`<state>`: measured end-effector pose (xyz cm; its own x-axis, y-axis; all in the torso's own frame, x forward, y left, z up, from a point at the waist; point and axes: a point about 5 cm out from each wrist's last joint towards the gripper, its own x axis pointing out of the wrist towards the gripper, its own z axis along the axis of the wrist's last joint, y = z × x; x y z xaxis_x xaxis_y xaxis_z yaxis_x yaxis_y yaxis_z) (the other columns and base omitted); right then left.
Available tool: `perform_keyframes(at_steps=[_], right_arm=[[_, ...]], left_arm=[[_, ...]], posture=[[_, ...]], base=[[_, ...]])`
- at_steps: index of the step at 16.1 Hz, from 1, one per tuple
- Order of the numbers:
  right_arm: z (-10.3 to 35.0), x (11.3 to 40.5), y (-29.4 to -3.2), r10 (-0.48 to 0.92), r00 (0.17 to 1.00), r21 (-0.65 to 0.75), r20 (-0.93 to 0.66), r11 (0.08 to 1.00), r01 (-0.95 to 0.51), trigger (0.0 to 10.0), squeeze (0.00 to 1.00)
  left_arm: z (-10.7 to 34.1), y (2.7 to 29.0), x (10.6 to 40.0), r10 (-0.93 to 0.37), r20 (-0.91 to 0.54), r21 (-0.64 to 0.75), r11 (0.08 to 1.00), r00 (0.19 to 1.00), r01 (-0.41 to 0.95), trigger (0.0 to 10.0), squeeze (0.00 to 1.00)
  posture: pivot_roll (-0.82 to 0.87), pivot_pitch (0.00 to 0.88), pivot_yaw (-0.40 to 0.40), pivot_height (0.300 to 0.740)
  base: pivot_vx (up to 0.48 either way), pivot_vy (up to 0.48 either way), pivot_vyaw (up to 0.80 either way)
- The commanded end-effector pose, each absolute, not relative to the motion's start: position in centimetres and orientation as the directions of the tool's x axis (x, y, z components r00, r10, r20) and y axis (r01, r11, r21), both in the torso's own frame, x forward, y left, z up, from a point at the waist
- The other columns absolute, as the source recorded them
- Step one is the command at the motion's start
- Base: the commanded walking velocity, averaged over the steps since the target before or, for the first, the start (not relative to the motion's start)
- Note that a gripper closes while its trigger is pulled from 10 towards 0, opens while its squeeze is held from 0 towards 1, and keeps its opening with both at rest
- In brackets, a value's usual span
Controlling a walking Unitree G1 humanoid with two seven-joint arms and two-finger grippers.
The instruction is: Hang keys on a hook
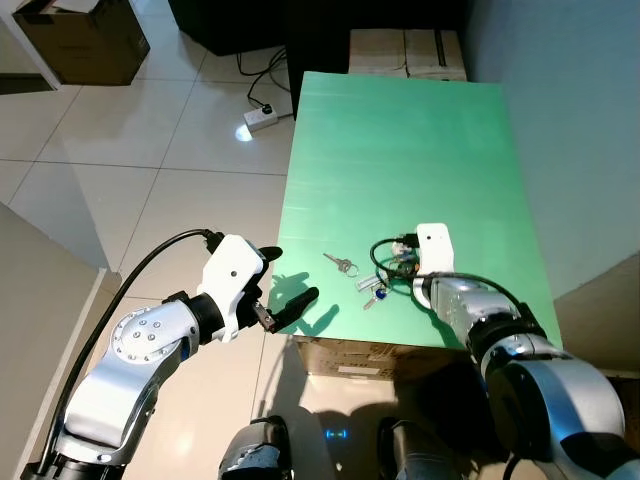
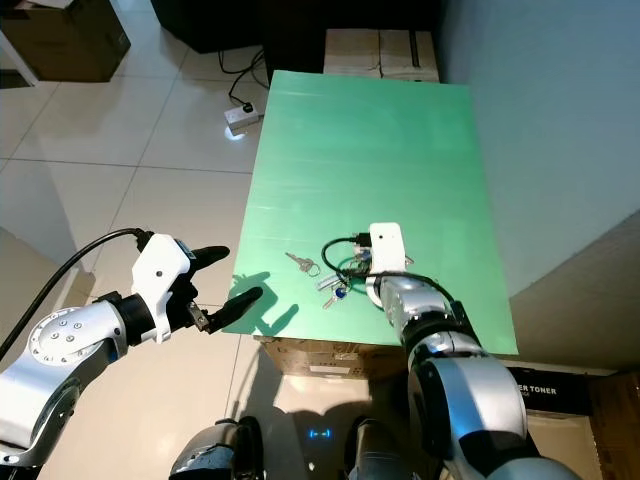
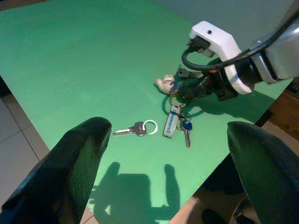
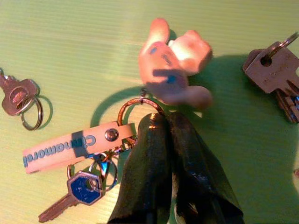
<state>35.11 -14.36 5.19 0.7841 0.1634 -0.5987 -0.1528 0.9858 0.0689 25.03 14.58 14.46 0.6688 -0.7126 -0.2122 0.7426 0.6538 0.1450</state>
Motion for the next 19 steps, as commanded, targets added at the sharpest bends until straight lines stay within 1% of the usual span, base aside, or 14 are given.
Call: perform_keyframes(at_steps=[1, 3, 5, 6, 7, 8, 9, 11, 13, 14, 16, 17, 18, 19], right_arm=[[4.5, 34.6, -14.2, 0.172, 0.785, 0.073, -0.595, 0.984, -0.16, 0.0, 0.0], [4.8, 34.8, -14.2, 0.165, 0.82, 0.06, -0.548, 0.986, -0.159, 0.0, 0.0], [5.9, 35.4, -14.6, 0.135, 0.893, -0.004, -0.429, 0.988, -0.151, 0.0, 0.0], [6.2, 35.5, -14.7, 0.132, 0.904, -0.008, -0.408, 0.989, -0.148, 0.0, 0.0], [6.8, 35.8, -15.1, 0.101, 0.932, -0.038, -0.349, 0.992, -0.121, 0.0, 0.0], [6.9, 35.8, -15.1, 0.1, 0.936, -0.043, -0.337, 0.992, -0.121, 0.0, 0.0], [7.7, 36.0, -15.3, 0.094, 0.958, -0.055, -0.272, 0.992, -0.113, 0.0, 0.0], [8.4, 36.1, -15.4, 0.074, 0.977, -0.081, -0.202, 0.992, -0.092, 0.0, 0.0], [9.1, 36.1, -15.6, 0.042, 0.991, -0.186, -0.127, 0.98, -0.066, 0.0, 0.0], [9.6, 36.0, -16.1, 0.003, 0.997, -0.24, -0.079, 0.97, -0.022, 0.0, 0.0], [9.8, 35.8, -16.6, -0.045, 0.998, -0.287, -0.036, 0.957, 0.032, 0.0, 0.0], [9.9, 35.5, -17.2, -0.078, 0.997, -0.29, -0.012, 0.954, 0.071, 0.0, 0.0], [9.7, 35.4, -17.3, -0.08, 0.997, -0.267, -0.025, 0.961, 0.07, 0.0, 0.0], [9.2, 35.1, -17.3, -0.076, 0.996, -0.196, -0.055, 0.978, 0.063, 2.3, 0.0]], left_arm=[[14.2, 14.8, 25.0, -0.708, -0.217, 0.149, 0.657, 0.672, 0.739, 10.0, 0.0], [13.9, 15.3, 25.4, -0.686, -0.214, 0.16, 0.677, 0.695, 0.718, 10.0, 0.0], [13.8, 16.1, 26.3, -0.631, -0.18, 0.172, 0.735, 0.754, 0.656, 10.0, 0.0], [13.9, 16.2, 26.4, -0.626, -0.171, 0.17, 0.742, 0.761, 0.648, 10.0, 0.0], [14.0, 16.3, 26.5, -0.621, -0.147, 0.16, 0.754, 0.77, 0.638, 10.0, 0.0], [14.0, 16.3, 26.5, -0.62, -0.142, 0.158, 0.756, 0.772, 0.636, 10.0, 0.0], [14.2, 16.5, 26.8, -0.603, -0.116, 0.158, 0.773, 0.789, 0.614, 10.0, 0.0], [14.4, 16.8, 27.4, -0.565, -0.079, 0.145, 0.809, 0.822, 0.57, 10.0, 0.0], [14.5, 17.1, 27.8, -0.534, -0.063, 0.134, 0.833, 0.843, 0.537, 10.0, 0.0], [14.4, 17.5, 28.3, -0.493, -0.059, 0.131, 0.859, 0.868, 0.496, 10.0, 0.0], [14.3, 17.7, 28.8, -0.47, -0.056, 0.123, 0.873, 0.881, 0.473, 10.0, 0.0], [14.2, 17.6, 29.3, -0.439, -0.053, 0.112, 0.89, 0.897, 0.443, 10.0, 0.0], [14.2, 17.4, 29.4, -0.441, -0.055, 0.117, 0.888, 0.896, 0.444, 10.0, 0.0], [14.1, 17.0, 29.4, -0.451, -0.062, 0.137, 0.88, 0.89, 0.455, 10.0, 0.0]], posture=[[0.05, 0.157, 0.069, 0.74], [0.02, 0.117, 0.073, 0.74], [-0.01, 0.077, 0.077, 0.74], [-0.01, 0.067, 0.077, 0.74], [-0.03, 0.037, 0.069, 0.74], [-0.03, 0.037, 0.069, 0.74], [-0.04, 0.01, 0.061, 0.74], [-0.05, 0.0, 0.061, 0.74], [-0.06, 0.0, 0.066, 0.74], [-0.08, 0.0, 0.069, 0.74], [-0.09, 0.0, 0.077, 0.74], [-0.11, 0.0, 0.079, 0.74], [-0.11, 0.0, 0.071, 0.74], [-0.1, 0.0, 0.056, 0.74]], base=[[0.0, 0.0, 0.0], [0.0, 0.0, 0.0], [0.0, 0.0, 0.0], [0.0, 0.0, 0.0], [0.0, 0.0, 0.0], [0.0, 0.0, 0.0], [0.0, 0.0, 0.0], [0.0, 0.0, 0.0], [0.0, 0.0, 0.0], [0.0, 0.0, 0.0], [0.0, 0.0, 0.0], [0.0, 0.0, 0.0], [0.0, 0.0, 0.0], [0.0, 0.0, 0.0]])
